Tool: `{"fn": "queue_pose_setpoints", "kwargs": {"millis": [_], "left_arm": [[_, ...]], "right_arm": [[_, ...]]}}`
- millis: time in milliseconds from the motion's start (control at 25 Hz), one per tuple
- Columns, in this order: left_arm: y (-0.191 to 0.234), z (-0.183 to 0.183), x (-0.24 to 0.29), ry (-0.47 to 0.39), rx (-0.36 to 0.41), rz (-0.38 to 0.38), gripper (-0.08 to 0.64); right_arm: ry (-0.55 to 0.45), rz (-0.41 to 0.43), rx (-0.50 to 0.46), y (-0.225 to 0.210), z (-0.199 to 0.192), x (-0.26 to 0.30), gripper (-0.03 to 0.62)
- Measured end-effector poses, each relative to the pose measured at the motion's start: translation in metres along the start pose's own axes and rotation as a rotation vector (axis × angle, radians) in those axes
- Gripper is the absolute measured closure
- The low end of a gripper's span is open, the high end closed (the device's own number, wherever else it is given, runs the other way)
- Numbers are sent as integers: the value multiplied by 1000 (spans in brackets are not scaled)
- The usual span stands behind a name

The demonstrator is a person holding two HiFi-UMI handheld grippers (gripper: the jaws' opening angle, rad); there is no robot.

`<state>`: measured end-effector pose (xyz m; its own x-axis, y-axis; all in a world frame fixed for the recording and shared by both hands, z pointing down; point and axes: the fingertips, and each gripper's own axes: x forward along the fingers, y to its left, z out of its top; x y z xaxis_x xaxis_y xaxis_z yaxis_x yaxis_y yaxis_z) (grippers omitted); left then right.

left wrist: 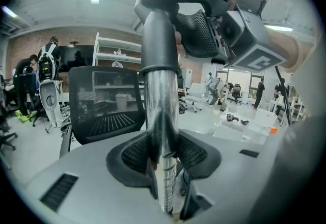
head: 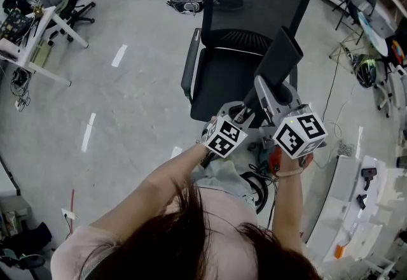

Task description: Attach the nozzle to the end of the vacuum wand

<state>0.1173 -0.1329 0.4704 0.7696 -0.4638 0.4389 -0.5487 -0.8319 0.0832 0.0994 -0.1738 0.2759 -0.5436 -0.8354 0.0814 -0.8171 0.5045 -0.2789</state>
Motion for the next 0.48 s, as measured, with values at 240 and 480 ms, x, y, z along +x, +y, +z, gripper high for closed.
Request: {"fn": "queue_pose_setpoints", "kwargs": {"millis": [240, 480], "left_arm": [[-2, -2, 1, 3, 3, 14, 410], [-3, -4, 2, 4, 8, 24, 410]], "right_arm": [[-9, -32, 2, -2, -1, -3, 489], [-2, -93, 10, -7, -4, -6, 489]]}}
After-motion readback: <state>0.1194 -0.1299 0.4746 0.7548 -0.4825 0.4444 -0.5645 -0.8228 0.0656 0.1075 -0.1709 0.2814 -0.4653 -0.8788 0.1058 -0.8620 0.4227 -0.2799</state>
